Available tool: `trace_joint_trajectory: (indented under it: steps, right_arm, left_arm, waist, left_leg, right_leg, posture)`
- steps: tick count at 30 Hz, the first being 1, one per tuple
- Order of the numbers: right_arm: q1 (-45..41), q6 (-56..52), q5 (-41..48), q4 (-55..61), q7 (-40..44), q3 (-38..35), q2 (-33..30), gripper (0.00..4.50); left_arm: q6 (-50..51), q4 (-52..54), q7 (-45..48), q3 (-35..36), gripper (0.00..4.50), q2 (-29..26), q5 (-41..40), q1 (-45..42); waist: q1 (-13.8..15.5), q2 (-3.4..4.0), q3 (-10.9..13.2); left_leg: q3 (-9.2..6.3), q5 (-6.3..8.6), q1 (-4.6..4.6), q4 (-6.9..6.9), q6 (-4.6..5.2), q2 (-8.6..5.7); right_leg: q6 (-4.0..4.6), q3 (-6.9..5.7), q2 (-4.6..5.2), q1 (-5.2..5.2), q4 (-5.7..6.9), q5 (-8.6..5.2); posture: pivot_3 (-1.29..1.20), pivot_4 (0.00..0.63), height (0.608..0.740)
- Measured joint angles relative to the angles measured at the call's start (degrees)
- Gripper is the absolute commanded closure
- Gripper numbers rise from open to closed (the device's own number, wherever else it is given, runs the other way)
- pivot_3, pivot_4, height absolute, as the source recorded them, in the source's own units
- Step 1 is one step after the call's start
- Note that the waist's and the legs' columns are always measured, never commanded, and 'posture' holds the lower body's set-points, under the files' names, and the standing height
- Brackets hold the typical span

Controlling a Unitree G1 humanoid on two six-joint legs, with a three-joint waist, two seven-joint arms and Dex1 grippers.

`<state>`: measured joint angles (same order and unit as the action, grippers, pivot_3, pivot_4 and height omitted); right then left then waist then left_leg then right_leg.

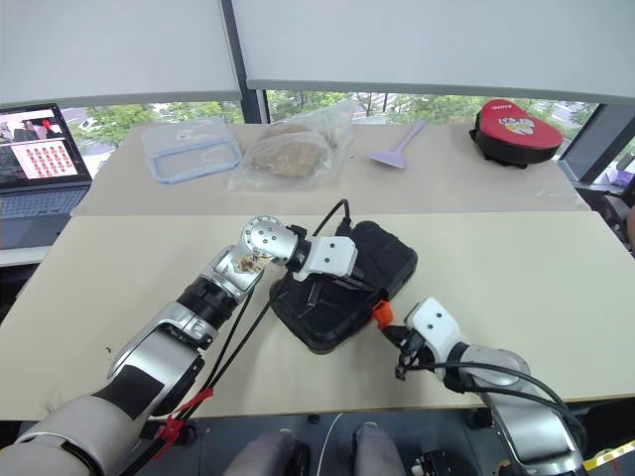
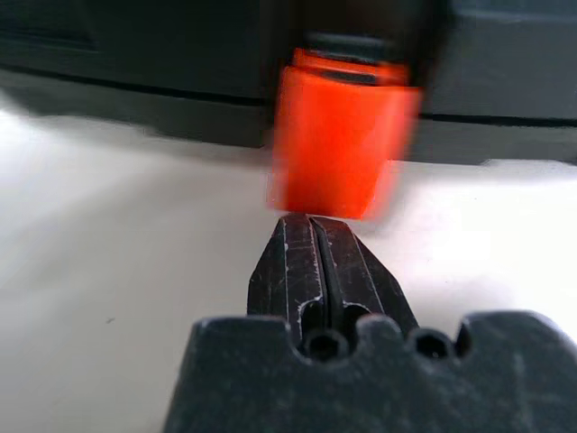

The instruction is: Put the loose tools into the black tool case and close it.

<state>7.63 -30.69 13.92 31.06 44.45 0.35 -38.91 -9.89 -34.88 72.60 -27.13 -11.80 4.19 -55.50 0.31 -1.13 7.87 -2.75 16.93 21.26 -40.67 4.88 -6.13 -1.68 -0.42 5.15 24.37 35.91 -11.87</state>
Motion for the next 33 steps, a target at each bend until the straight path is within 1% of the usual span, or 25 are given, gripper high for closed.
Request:
trace_joint_trajectory:
  steps: [2, 6, 11, 16, 18, 26, 29, 33]
  right_arm:
    - [1.1, -0.1, 2.0, 2.2, 1.9, -2.0, -2.3, 4.5]
    - [1.0, -1.1, 3.8, 2.5, 2.5, -4.4, -3.1, 4.5]
    - [-2.8, -2.2, 5.3, 2.3, 0.7, -4.3, -2.4, 4.5]
    - [-4.0, -2.2, 1.7, -1.4, -0.8, -1.2, -3.5, 4.5]
    - [-4.6, -2.2, 1.9, -2.1, -0.9, -1.3, -3.4, 4.5]
    - [-7.2, -4.3, 9.9, -0.2, 0.5, -8.1, -3.4, 4.5]
    - [-7.8, -4.8, 9.7, -0.4, 0.3, -7.7, -3.5, 4.5]
    - [-7.9, -4.8, 7.2, -2.7, -0.9, -4.3, -3.5, 4.5]
  left_arm:
    - [-0.2, -0.1, 0.0, 0.0, 4.12, -0.1, 0.2, 0.1]
    - [-0.3, 0.1, 0.0, 0.0, 4.12, -0.2, 0.3, 0.3]
    - [-0.2, 0.3, 0.0, 0.0, 4.12, -0.2, 0.3, 0.4]
    - [-0.2, 0.6, 0.0, 0.0, 4.12, -0.2, 0.3, 0.6]
    - [-0.2, 0.7, 0.0, 0.0, 4.12, -0.3, 0.3, 0.6]
    - [-0.2, 1.3, 0.0, 0.0, 4.12, -0.6, 0.3, 1.0]
    - [-0.2, 1.4, 0.0, 0.0, 4.12, -0.6, 0.3, 1.0]
    - [-0.2, 1.4, 0.0, 0.0, 4.12, -0.6, 0.3, 1.0]
  waist:
    - [0.3, -0.01, 0.0]
    - [0.6, -0.01, 0.0]
    - [0.6, -0.01, 0.0]
    - [0.7, -0.01, 0.0]
    - [0.8, -0.01, 0.0]
    - [0.9, -0.01, 0.0]
    - [1.0, -0.01, 0.0]
    - [1.0, -0.01, 0.0]
  left_leg:
    - [0.0, 0.02, -0.01, -0.02, 0.03, 0.0]
    - [-0.01, 0.03, -0.02, -0.03, 0.05, 0.0]
    - [-0.01, 0.03, -0.02, -0.03, 0.05, 0.0]
    - [0.0, 0.03, -0.01, -0.03, 0.05, -0.02]
    - [-0.01, 0.03, 0.0, -0.03, 0.05, -0.03]
    - [-0.03, 0.05, 0.0, -0.02, 0.08, -0.01]
    - [-0.02, 0.05, 0.0, -0.02, 0.09, -0.01]
    - [-0.02, 0.05, 0.0, -0.02, 0.09, -0.02]
  right_leg:
    - [-0.01, -0.03, 0.01, -0.08, -0.09, 0.0]
    - [-0.02, -0.05, 0.03, -0.11, -0.12, -0.01]
    - [-0.02, -0.05, 0.05, -0.11, -0.11, -0.01]
    - [-0.02, -0.05, 0.07, -0.1, -0.12, -0.01]
    - [-0.02, -0.04, 0.07, -0.09, -0.12, -0.01]
    - [-0.02, -0.06, 0.07, -0.1, -0.13, -0.01]
    - [-0.02, -0.05, 0.07, -0.1, -0.13, -0.01]
    - [-0.02, -0.05, 0.08, -0.09, -0.13, -0.01]
  posture:
    - [0.0, 0.15, 0.722]
    - [0.0, 0.15, 0.722]
    - [0.0, 0.15, 0.722]
    - [0.0, 0.15, 0.722]
    - [0.0, 0.15, 0.722]
    - [0.0, 0.15, 0.722]
    - [0.0, 0.15, 0.722]
    - [0.0, 0.15, 0.722]
